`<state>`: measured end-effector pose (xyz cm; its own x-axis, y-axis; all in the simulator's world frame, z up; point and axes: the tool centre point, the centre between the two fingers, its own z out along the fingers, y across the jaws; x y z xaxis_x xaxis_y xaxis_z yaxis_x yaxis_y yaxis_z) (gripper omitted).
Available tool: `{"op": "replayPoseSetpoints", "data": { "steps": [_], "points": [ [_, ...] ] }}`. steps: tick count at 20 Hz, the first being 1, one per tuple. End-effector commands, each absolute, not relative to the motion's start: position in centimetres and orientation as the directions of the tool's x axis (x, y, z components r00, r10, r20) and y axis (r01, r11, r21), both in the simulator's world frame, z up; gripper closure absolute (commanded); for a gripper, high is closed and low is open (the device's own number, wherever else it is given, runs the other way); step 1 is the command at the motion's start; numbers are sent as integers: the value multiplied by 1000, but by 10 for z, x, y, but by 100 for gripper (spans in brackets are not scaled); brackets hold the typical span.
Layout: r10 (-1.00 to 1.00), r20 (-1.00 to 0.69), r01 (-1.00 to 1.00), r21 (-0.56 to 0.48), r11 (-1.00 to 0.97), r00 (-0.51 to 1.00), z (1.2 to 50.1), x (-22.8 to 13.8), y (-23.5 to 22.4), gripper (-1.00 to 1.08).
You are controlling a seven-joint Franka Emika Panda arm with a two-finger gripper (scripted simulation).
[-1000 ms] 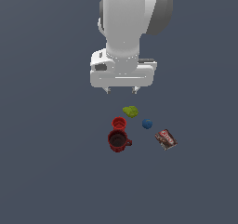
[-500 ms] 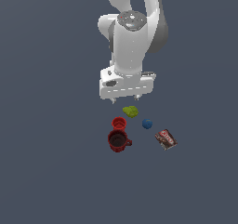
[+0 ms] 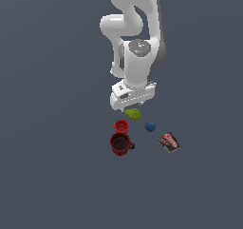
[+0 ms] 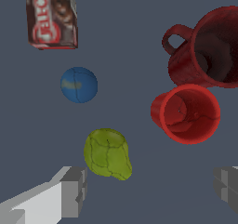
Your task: Pick up a designated object from a clutter of objects.
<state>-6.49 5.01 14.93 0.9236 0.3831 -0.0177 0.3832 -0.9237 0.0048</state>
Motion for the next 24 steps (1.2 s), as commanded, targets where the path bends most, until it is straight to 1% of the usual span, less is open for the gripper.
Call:
{"op": "replayPoseSetpoints", "data": {
  "steps": [1,6,12,24],
  "points": [
    [429,-13,429,4,-903,903,133,-76,55,-92],
    [496,-7,496,2,-869,869,110,-95,63,-92],
    [541,-1,541,1,-841,841,95,-109,68,-92],
    [551,-1,551,0,-835,835,83,-113,69,-92]
  ]
}}
